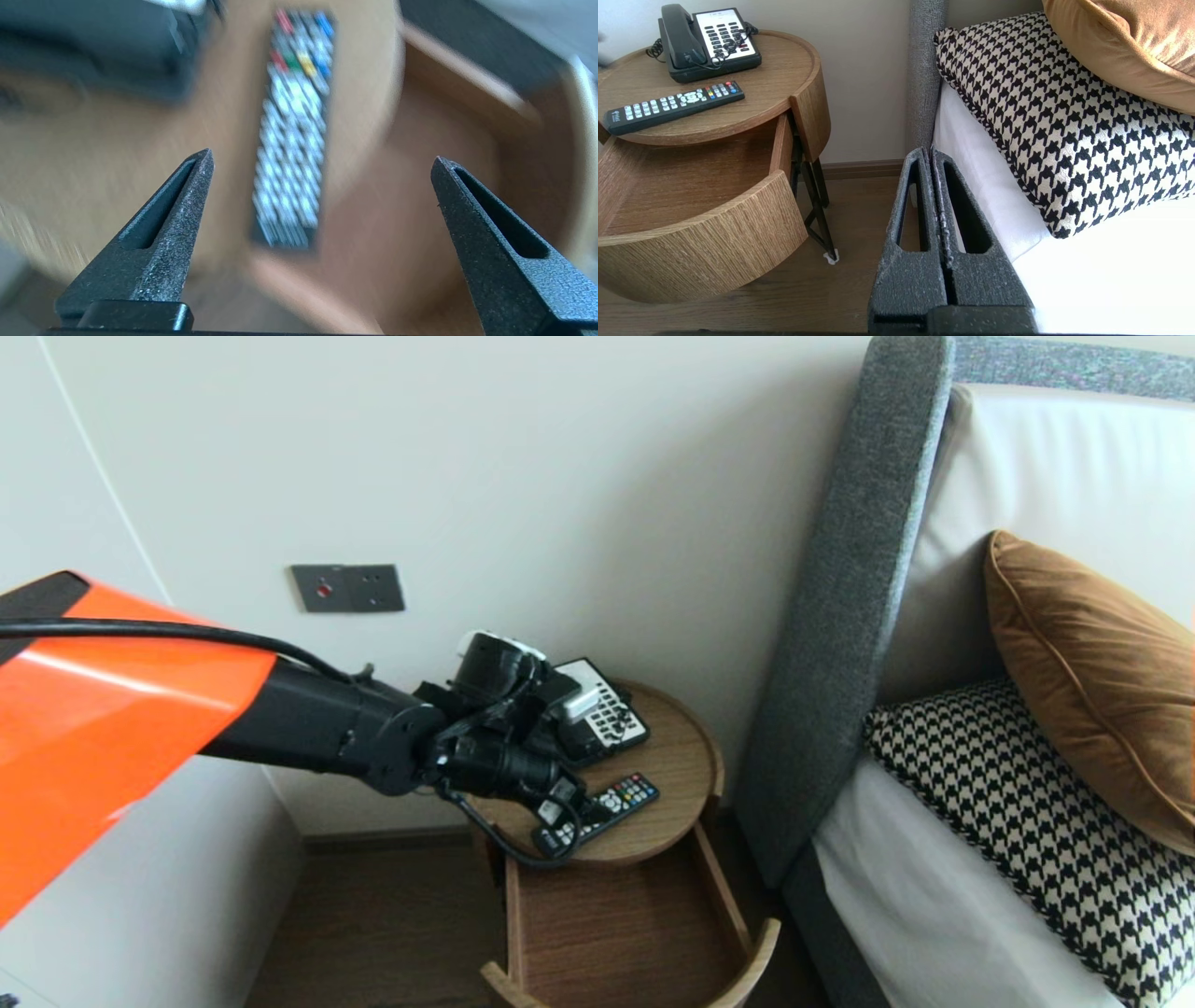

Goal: Close the nightstand drawer

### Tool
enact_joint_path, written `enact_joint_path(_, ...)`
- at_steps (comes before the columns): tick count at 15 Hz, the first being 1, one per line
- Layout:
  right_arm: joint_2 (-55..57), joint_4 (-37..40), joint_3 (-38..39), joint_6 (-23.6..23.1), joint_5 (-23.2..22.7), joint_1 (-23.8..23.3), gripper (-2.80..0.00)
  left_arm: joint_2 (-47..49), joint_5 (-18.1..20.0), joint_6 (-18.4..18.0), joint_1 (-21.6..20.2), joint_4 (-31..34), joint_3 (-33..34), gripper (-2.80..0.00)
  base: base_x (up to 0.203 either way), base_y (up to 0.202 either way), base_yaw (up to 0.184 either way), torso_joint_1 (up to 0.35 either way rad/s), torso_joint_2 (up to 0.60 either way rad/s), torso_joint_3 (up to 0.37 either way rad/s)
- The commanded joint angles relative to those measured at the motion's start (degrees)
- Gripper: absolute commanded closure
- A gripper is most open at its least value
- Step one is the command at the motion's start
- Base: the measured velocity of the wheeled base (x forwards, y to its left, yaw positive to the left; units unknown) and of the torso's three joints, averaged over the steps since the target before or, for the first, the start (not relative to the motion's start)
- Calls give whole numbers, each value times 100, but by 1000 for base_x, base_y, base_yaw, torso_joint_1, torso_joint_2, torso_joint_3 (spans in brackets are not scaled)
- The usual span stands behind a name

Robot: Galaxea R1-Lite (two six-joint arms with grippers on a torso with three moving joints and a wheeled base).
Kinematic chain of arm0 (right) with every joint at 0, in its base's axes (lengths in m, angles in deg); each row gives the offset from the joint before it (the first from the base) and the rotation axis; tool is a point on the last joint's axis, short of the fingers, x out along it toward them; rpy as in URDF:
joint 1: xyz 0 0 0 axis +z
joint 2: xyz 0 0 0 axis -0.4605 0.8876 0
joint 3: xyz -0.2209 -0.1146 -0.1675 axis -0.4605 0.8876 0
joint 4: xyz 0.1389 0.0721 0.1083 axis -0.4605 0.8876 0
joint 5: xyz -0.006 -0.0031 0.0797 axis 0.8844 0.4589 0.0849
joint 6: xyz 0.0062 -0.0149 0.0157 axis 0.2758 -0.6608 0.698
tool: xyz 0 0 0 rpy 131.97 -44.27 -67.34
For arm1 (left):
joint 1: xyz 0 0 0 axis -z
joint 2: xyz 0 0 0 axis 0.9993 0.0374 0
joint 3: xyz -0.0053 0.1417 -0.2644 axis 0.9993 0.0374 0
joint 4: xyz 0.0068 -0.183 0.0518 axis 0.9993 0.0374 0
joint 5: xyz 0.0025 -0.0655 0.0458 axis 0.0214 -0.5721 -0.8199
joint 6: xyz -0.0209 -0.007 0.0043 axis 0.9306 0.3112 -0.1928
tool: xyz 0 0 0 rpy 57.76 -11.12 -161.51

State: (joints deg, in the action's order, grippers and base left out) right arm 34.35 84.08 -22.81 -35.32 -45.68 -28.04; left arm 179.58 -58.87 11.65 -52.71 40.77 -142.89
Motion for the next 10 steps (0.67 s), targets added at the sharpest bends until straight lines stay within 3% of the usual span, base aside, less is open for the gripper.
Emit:
enact_joint_path(1,-4,2,1,-2,-2,1,0,-953,48,13,1,-76,1122,-280,0,0,0,0,0,0)
enact_joint_path(5,-3,0,1,-2,-2,1,0,-1719,83,70,73,-441,2472,-280,0,0,0,0,0,0)
enact_joint_path(7,3,0,1,-2,-2,1,0,-1906,69,173,371,-590,2950,-280,0,0,0,0,0,0)
enact_joint_path(8,4,0,1,-2,-2,1,0,-2001,53,209,537,-713,3209,0,0,0,0,0,0,0)
enact_joint_path(10,-3,2,1,-2,-2,1,0,-2101,15,261,876,-1055,3824,0,0,0,0,0,0,0)
